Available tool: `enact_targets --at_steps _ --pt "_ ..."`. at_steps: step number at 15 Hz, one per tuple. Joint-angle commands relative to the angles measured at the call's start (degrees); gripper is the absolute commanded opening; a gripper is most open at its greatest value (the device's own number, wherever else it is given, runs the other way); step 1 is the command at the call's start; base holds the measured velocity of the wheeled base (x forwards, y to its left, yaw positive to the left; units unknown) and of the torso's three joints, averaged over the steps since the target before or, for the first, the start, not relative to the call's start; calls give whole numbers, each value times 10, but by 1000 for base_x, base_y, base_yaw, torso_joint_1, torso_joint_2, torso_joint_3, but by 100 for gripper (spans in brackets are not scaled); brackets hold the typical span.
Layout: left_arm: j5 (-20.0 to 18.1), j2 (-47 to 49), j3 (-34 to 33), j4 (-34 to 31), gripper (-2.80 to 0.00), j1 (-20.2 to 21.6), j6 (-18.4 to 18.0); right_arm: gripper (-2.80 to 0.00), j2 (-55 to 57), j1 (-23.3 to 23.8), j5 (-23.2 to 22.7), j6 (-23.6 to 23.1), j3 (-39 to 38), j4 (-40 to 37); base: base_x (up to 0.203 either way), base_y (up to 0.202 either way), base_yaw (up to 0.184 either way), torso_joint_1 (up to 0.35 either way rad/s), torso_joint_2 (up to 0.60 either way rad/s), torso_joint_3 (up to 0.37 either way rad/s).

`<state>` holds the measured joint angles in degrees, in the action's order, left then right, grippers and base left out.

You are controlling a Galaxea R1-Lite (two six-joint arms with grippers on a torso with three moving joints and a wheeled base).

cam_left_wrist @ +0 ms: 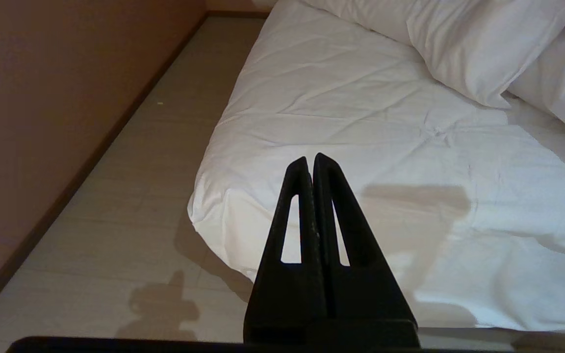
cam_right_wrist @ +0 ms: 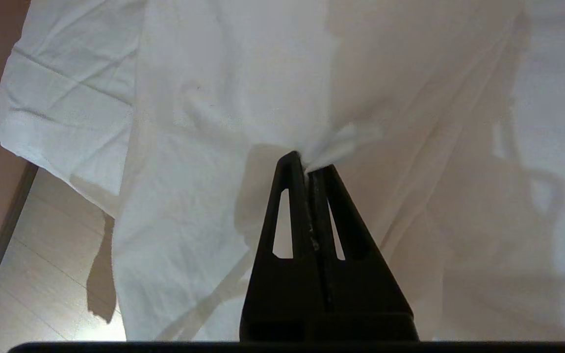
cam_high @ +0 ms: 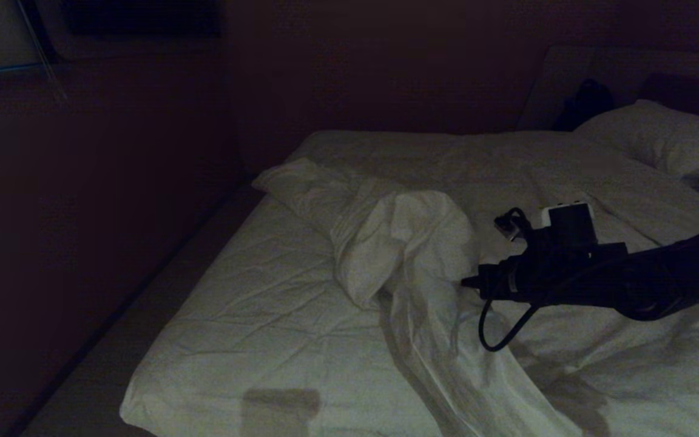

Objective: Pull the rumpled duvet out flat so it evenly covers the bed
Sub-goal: Flatten the corners of the folded blanket

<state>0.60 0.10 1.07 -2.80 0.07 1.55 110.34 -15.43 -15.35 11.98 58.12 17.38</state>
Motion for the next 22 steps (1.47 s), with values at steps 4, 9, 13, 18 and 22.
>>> enact_targets --at_steps 4,9,13,18,22 --pt "0 0 0 0 -280 0 0 -280 -19 -5 -1 1 -3 1 0 0 0 0 0 0" --pt "0 0 0 0 -280 0 0 -280 -69 -30 -1 2 -17 0 0 0 0 0 0 0" --pt "0 0 1 0 -280 0 0 -280 -116 -66 1 3 -33 -3 0 0 0 0 0 0" --pt "0 0 0 0 -280 0 0 -280 -104 -65 8 3 -21 -20 0 0 0 0 0 0" --pt "0 0 0 0 -280 0 0 -280 -87 -60 25 3 -14 -18 0 0 0 0 0 0"
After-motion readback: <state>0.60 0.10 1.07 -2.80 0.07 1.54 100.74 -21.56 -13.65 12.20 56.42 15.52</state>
